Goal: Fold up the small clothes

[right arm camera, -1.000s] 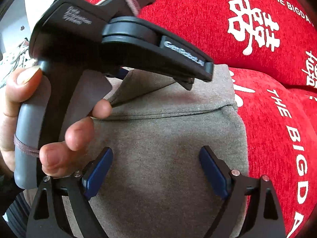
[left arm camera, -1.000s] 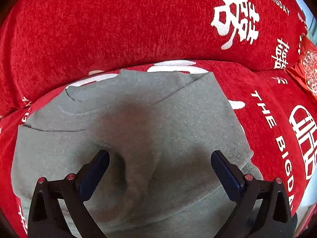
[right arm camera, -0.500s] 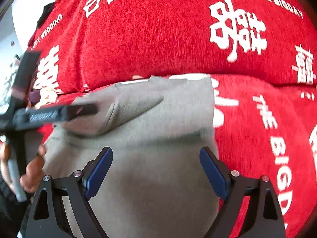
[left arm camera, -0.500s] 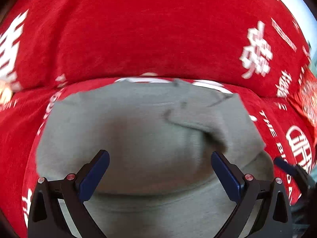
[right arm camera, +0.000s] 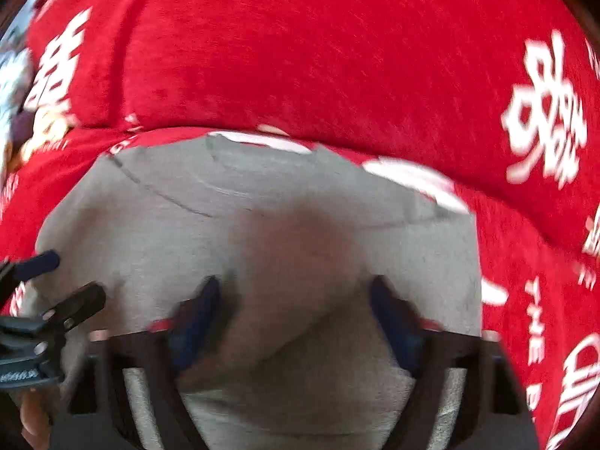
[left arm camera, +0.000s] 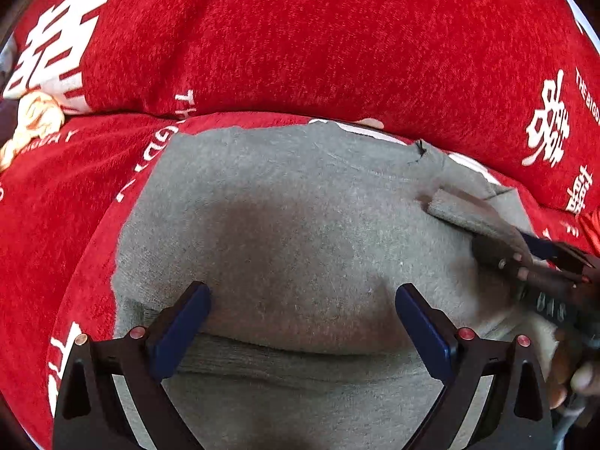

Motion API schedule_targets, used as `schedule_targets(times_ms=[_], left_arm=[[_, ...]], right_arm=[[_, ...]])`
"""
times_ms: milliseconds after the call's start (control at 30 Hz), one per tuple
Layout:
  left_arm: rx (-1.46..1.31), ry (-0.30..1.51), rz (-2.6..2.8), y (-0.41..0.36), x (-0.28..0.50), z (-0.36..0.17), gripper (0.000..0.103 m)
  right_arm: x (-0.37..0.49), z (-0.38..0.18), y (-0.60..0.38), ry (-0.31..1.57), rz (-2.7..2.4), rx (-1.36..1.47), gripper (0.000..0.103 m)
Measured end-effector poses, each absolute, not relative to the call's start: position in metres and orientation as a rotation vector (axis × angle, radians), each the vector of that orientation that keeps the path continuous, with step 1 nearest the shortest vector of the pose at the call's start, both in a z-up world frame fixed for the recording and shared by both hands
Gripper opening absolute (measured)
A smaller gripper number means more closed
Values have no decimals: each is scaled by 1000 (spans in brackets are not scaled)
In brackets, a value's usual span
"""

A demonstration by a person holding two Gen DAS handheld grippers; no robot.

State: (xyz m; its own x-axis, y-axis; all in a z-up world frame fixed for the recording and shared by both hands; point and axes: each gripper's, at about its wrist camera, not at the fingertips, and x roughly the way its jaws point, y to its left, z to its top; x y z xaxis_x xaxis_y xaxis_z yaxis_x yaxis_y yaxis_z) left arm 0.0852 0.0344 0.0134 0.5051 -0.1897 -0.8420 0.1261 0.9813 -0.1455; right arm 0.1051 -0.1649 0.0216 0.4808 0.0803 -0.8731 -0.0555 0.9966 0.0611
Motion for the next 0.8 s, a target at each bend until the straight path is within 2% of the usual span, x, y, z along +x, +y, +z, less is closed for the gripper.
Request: schedule_targets(times_ms=[100,233,400,467,533,600,633,667,733,800], left_arm=[[-25,1019,-177,27,84,14,100],[-27,992,-206,20,78,23,100],[50,1026,-194,6,79,10,100],[60,1020,-193,5,78,11,100],[61,1022,-196,6,78,10,100],[69,1017,-194,5,77,10,100],[74,1017,-192,4,77,10,100],[77,1016,-191,3,76,10,101],[73,1013,-193,3,76,10,101],[69,1012,-197,4,76,10,101]], right_arm=[[95,29,-181,1031,72,77,15],[61,54,-205,884,23,169,14],[53,21,-232,981,40,311,15],[49,15,-241,967,67,383,18],[47,15,-251,953,82,452,38],[46,18,-258,924,67,489,53],[45,20,-260,909,47,493,53],[46,19,-262,911,39,488,52],[53,14,-258,952,21,452,14],[51,12,-263,962,3,434,9]])
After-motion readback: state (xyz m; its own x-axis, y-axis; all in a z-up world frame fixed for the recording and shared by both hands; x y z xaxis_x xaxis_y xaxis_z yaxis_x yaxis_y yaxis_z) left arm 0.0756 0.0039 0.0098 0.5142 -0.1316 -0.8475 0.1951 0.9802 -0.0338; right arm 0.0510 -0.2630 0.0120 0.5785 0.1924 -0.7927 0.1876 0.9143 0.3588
